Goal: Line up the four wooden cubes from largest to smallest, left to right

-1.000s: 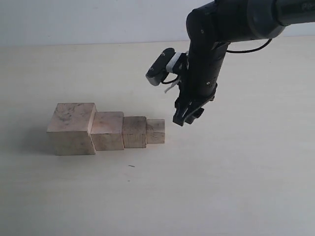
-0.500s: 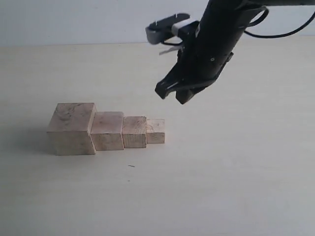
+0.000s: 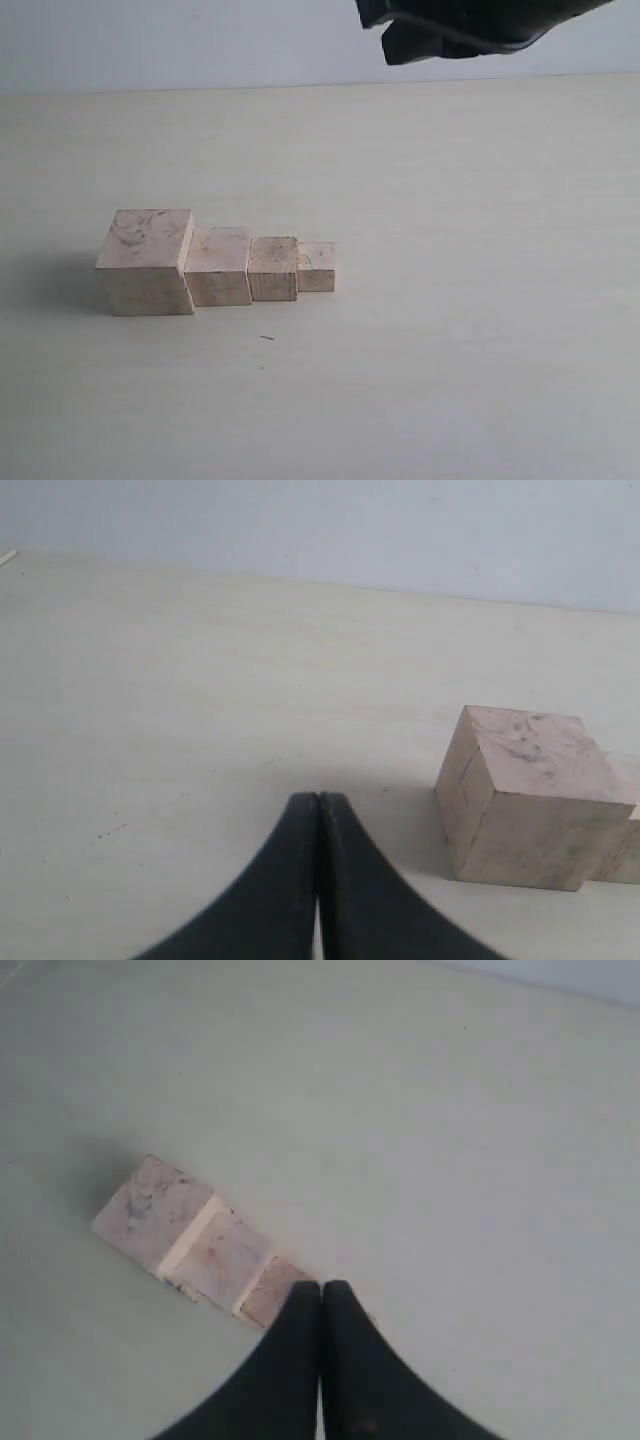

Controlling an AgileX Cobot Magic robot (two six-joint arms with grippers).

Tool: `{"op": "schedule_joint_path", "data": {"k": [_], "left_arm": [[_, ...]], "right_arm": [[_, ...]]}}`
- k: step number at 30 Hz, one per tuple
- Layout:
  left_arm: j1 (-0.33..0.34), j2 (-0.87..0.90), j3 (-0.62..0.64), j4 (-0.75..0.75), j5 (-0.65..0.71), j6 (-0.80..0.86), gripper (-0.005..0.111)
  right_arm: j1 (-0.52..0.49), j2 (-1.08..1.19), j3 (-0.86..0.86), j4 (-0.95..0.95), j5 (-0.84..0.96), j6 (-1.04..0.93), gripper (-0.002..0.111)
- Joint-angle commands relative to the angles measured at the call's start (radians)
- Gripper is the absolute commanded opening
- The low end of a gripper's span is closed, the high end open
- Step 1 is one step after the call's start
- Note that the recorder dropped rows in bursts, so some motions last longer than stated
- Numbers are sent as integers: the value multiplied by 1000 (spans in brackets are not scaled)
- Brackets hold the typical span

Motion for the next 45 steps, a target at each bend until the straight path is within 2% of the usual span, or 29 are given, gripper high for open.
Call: {"op": "schedule_joint_path", "data": {"k": [1, 12, 16, 22, 27, 33, 38, 45], "left_arm": [[-6, -6, 1, 3, -8, -3, 0], [-6, -6, 1, 3, -8, -3, 0], [-6, -6, 1, 3, -8, -3, 0], [-6, -6, 1, 3, -8, -3, 0], [-6, -6, 1, 3, -8, -3, 0], [-6, -6, 1, 3, -8, -3, 0], [-6, -6, 1, 3, -8, -3, 0], [-6, -6, 1, 3, -8, -3, 0]], "right_arm": [[-3, -53, 5, -44, -18, -26, 0], [-17, -143, 35, -361, -56, 213, 0], [-110, -190, 139, -328, -183, 215, 0], [-287, -323, 409, -215, -403, 215, 0], [-442, -529, 670, -195, -524, 217, 0], [-644, -846, 887, -197, -579, 219, 0], [-727, -1066, 979, -205, -572, 134, 0], [-724, -1263, 1037, -206, -459, 94, 0]]}}
